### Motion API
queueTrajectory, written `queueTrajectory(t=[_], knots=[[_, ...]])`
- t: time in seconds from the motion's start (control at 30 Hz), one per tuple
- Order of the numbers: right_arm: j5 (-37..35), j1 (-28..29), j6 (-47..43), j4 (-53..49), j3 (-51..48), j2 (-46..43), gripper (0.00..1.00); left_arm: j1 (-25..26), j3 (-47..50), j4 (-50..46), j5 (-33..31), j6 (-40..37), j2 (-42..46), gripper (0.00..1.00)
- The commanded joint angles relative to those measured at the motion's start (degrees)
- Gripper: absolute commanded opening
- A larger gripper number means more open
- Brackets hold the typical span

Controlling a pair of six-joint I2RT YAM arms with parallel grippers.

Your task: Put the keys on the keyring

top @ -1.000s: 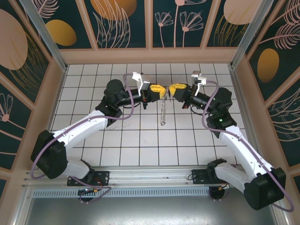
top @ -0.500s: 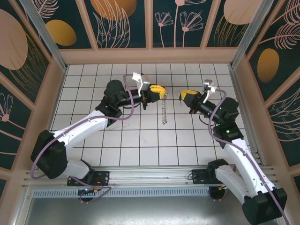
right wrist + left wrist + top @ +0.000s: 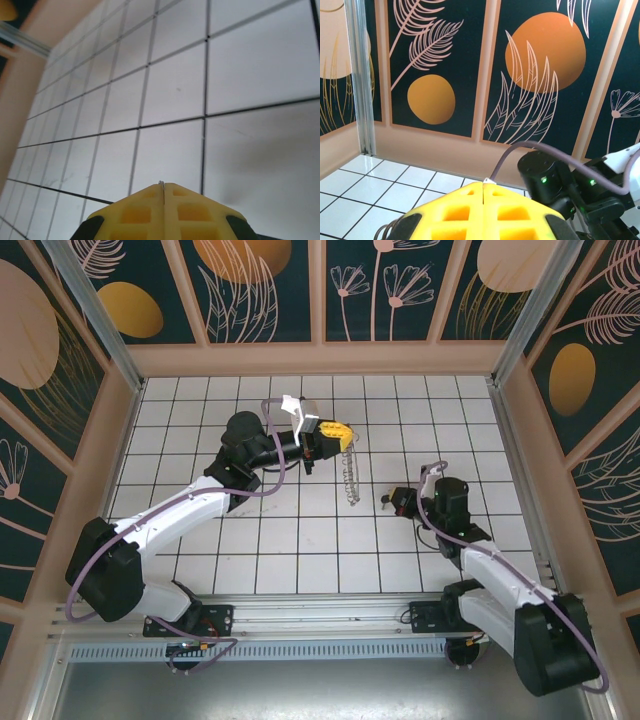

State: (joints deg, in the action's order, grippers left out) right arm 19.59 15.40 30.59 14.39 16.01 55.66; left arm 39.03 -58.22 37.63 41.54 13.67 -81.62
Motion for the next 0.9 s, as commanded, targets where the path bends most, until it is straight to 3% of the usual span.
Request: queueTrajectory(t=[0.0,0.4,0.43,0.53,0.57,0.87], knots=[[-3.49,-0.42,2.81,6.08,-0.28,4.03,0.0,0.43,0.73,4.82,0.47,1.01,1.93,0.0],[-2.14,-0.42,3.41,13.84,3.05,19.17,0.0,0.42,1.79,5.7,-0.35,1.58,2.92,0.0],[-2.03,-0.41,3.34,14.36,3.77,20.12,0.04,0.44,1.79,5.74,-0.25,1.63,2.93,0.0],[-1.18,-0.47,3.34,14.71,6.21,21.01,0.32,0.44,1.88,6.1,-0.33,1.9,3.04,0.0],[-0.77,-0.48,3.34,14.58,7.1,20.57,0.37,0.42,1.88,6.22,-0.36,2.04,3.01,0.0],[4.98,-2.22,3.4,14.53,14.19,8.2,0.42,0.43,2.14,8.8,-0.92,3.92,2.48,0.0]])
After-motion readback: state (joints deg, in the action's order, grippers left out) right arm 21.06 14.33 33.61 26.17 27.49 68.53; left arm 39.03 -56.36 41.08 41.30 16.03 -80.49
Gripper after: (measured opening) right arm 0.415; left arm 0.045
